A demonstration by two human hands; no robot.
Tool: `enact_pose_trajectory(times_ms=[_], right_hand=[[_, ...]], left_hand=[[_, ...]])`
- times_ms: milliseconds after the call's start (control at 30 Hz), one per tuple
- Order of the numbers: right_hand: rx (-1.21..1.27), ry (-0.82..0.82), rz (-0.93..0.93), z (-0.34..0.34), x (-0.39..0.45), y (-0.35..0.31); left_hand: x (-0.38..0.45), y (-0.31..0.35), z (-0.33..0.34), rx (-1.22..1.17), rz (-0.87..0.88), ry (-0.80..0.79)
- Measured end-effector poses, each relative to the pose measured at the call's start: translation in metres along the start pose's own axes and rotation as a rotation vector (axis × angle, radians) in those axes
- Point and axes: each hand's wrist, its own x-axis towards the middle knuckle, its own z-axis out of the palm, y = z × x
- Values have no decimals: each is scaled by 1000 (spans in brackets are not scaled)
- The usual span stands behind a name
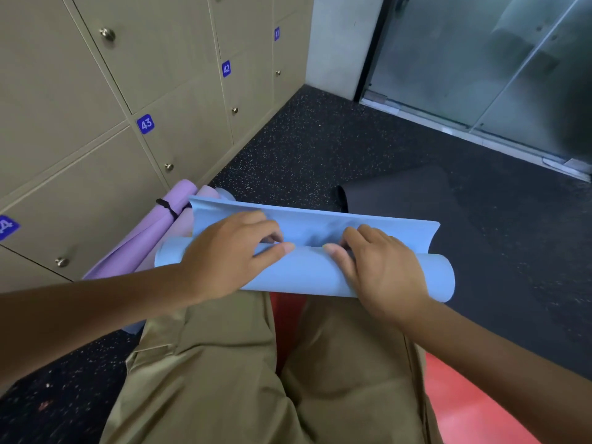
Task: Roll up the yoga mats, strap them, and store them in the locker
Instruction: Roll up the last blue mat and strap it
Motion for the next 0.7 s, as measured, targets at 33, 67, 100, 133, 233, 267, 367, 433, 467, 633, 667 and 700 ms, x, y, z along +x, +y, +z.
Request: enact_pose_trajectory(times_ms=[33,67,100,133,233,267,367,433,467,633,667,700], right_hand=[[10,-53,23,-3,5,0],[38,-120,51,-5,10,1],[79,-179,78,-5,15,2],[115,-221,101,-6,20,4],[132,-311,138,-6,33,8],[128,-336,138,-4,36,10],[112,-315,123,0,38,11],[66,-150,53,4,31,11],[44,-53,5,6,26,11],[-151,86,-90,11,2,19],[-179,96,-87,13,0,20],[-190,105,-86,14,-1,21]], left_hand=[[-1,2,1,62,62,108],[-3,5,2,133,114,202],[-6,8,4,191,150,260],[-10,9,7,228,167,276],[-19,6,14,241,139,190],[-19,2,13,229,134,167],[-14,-5,9,173,116,107],[-10,-6,8,140,112,75],[-8,-7,7,119,103,58],[14,-16,1,0,28,-109],[18,-17,1,-12,29,-143],[21,-18,1,-26,30,-172]])
